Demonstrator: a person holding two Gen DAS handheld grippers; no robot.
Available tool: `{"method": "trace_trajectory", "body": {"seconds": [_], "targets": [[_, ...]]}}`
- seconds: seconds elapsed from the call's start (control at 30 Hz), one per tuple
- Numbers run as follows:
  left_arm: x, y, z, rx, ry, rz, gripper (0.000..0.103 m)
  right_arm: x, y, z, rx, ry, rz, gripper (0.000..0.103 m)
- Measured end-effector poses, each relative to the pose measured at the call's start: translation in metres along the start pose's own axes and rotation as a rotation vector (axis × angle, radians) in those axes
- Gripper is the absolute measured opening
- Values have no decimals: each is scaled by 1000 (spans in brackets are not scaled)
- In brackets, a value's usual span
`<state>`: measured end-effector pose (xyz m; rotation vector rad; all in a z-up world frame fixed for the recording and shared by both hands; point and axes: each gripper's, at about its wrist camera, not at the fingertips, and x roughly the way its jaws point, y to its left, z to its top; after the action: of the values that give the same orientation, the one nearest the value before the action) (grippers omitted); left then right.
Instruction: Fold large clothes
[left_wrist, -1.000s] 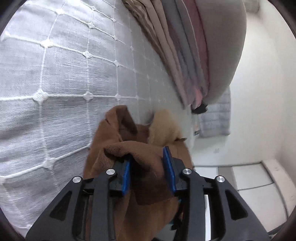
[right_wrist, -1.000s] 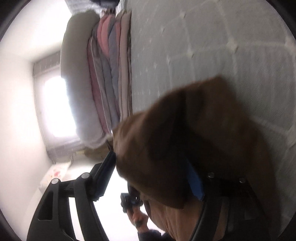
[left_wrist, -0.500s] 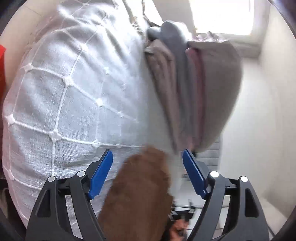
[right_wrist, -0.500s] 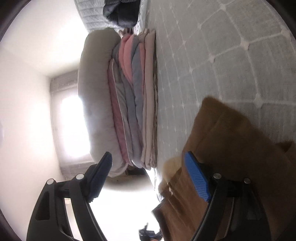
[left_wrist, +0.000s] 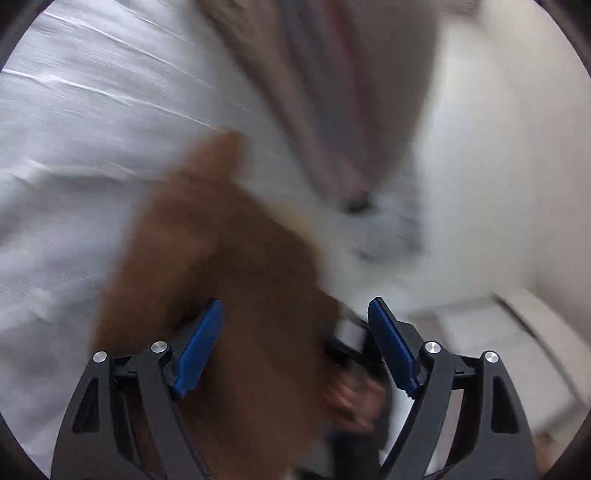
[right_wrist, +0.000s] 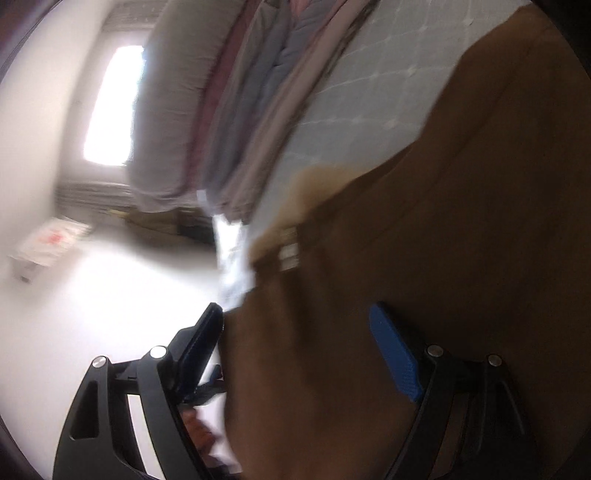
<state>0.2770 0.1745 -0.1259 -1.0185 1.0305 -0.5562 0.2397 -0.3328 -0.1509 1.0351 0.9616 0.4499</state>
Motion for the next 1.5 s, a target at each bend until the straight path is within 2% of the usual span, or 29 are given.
{"method": "trace_trajectory", "body": {"seconds": [0.03, 0.07, 0.1, 0.17, 0.2, 0.27, 0.3, 0.37, 0.4, 0.43, 0.53, 0.6, 0.67, 0.73, 0.8, 0.93, 1.03, 1.13, 1.2, 1.23, 1.3, 1.37, 1.43, 1.47, 1.5], "targets": [[2, 12, 7, 18, -44, 127, 76, -2, -15, 4, 45, -17, 61, 79], [2, 24, 14, 22, -74, 217, 71, -1, -24, 3, 83, -32, 98, 78], [0, 31, 16, 5, -86, 241, 64, -10, -28, 4, 114, -62, 145, 78], [-18, 36, 21, -75, -132, 196, 64, -24, -20, 1, 84, -105, 168, 79], [-29, 28, 20, -60, -176, 204, 64, -34, -13, 3, 48, -125, 181, 79], [-48, -5, 13, 66, -247, 149, 64, -53, -1, 5, -33, -168, 168, 79], [-53, -24, 8, 125, -266, 78, 67, -63, -2, 10, -49, -189, 167, 80], [-48, -46, -3, 189, -243, -32, 72, -77, -8, 18, -55, -222, 165, 81], [-35, -57, -9, 232, -205, -68, 72, -80, -15, 24, -50, -241, 153, 81], [-22, -61, -11, 254, -180, -71, 72, -81, -25, 33, -34, -258, 139, 81], [34, -62, -18, 294, -108, 3, 72, -75, -57, 53, 18, -297, 124, 81], [60, -52, -15, 296, -95, 108, 71, -64, -75, 65, 49, -326, 126, 81], [77, -44, -6, 339, -134, 205, 66, -58, -83, 76, 51, -337, 109, 81], [81, -47, -1, 360, -167, 239, 65, -50, -88, 87, 68, -334, 87, 81], [83, -47, 7, 347, -181, 241, 65, -49, -85, 89, 55, -331, 78, 81], [77, -47, 14, 334, -199, 230, 65, -73, -67, 63, -7, -354, 210, 82], [85, -37, 13, 327, -193, 238, 65, -73, -59, 46, -86, -329, 164, 82], [85, -35, 8, 344, -193, 259, 65, -61, -80, 58, -1, -306, 90, 82], [79, -37, 6, 344, -202, 263, 65, -67, -69, 58, 15, -336, 89, 82], [73, -37, 5, 334, -210, 262, 65, -79, -63, 52, 20, -343, 124, 82], [53, -39, 0, 295, -246, 245, 66, -98, -42, 28, -12, -343, 184, 82], [33, -43, -10, 274, -261, 216, 66, -123, -22, -1, -71, -345, 200, 82], [12, -51, -23, 260, -282, 194, 66, -151, -16, -36, -106, -372, 203, 84], [2, -53, -33, 245, -289, 161, 68, -160, -19, -52, -109, -383, 207, 89], [-5, -55, -41, 237, -289, 137, 71, -163, -26, -61, -99, -390, 207, 90]]}}
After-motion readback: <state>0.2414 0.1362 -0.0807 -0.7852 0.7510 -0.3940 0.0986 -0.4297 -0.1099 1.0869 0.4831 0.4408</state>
